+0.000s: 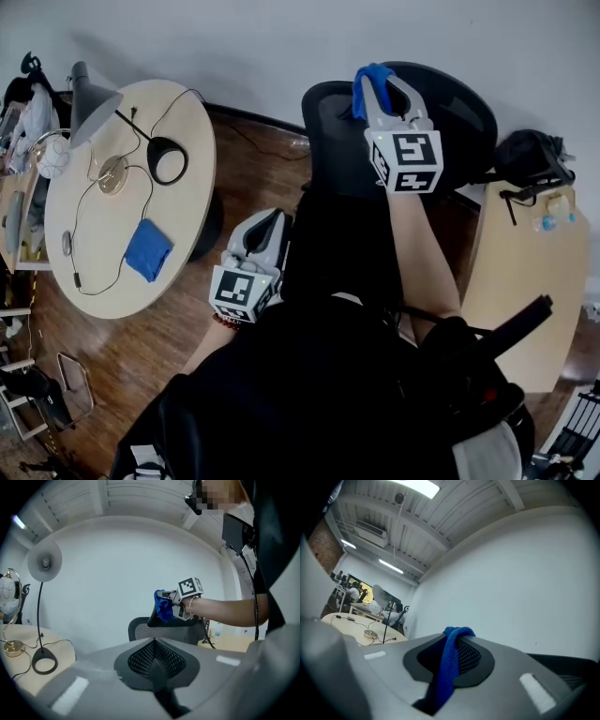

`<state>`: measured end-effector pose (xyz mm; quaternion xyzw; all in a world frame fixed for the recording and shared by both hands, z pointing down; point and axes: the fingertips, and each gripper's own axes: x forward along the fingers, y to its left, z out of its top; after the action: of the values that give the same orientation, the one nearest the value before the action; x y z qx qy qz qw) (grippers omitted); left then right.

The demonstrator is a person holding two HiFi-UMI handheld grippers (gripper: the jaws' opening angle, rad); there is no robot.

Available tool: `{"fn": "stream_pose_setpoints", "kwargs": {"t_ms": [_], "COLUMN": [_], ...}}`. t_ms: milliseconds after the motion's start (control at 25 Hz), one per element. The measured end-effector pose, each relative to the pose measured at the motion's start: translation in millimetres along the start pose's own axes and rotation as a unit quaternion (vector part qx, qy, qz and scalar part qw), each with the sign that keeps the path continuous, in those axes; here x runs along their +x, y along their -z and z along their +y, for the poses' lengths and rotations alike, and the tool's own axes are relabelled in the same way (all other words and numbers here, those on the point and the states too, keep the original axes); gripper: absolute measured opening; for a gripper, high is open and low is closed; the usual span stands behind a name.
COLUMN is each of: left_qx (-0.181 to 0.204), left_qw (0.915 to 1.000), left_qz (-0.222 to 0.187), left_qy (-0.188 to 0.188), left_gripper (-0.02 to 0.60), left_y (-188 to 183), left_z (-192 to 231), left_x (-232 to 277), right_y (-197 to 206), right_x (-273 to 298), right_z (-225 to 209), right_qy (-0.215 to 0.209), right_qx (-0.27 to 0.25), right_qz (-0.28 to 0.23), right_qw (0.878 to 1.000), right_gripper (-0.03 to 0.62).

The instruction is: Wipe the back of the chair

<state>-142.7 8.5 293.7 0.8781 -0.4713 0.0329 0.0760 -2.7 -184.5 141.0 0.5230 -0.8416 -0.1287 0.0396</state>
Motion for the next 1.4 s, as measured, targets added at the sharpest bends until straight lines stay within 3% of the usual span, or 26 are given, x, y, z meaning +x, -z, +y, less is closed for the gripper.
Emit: {"fn": "stream_pose_setpoints", "kwargs": {"t_ms": [120, 280, 400, 560, 680, 840, 1040, 1400], "left_qx": [-0.002, 0.002, -0.016, -0.040, -0.036, -0.037, -0.056, -0.064], "left_qw": [0.9997, 0.9969, 0.9946, 0.9927, 0.9936, 0.9964, 0.9965, 0.9972], "left_qz": [0.005, 0.018, 0.020, 0.020, 0.022, 0.028, 0.029, 0.033], "left_qy": [0.026, 0.077, 0.101, 0.112, 0.105, 0.071, 0.055, 0.020], "left_gripper": [0.006, 0.006, 0.006, 0.006, 0.006, 0.006, 0.006, 0.006], "left_y": [2.6, 7.3, 8.5, 14.1, 13.8, 13.3, 17.6, 21.0], "left_z": [-11.7, -35.5, -51.8, -61.6, -61.4, -45.4, -32.9, -11.7], "left_x": [12.0, 32.7, 47.6, 56.4, 54.6, 49.2, 46.2, 36.0], "right_y": [-21.8, -29.4, -17.6, 34.6, 67.2, 81.4, 76.4, 73.6], "right_x": [-36.1, -106.7, -162.2, -203.6, -206.1, -182.3, -155.0, -69.4], "right_z": [2.0, -37.5, -89.0, -151.1, -178.8, -191.0, -179.5, -108.0], "right_qy": [0.007, 0.059, 0.135, 0.233, 0.264, 0.271, 0.284, 0.152], "right_qx": [-0.015, -0.037, -0.050, -0.038, -0.051, -0.089, -0.117, -0.100], "right_qz": [-0.044, -0.053, -0.031, 0.040, 0.073, 0.069, 0.046, 0.006], "right_qw": [0.999, 0.996, 0.989, 0.971, 0.960, 0.956, 0.950, 0.983], "right_gripper": [0.043, 0.041, 0.041, 0.041, 0.041, 0.041, 0.041, 0.043]}}
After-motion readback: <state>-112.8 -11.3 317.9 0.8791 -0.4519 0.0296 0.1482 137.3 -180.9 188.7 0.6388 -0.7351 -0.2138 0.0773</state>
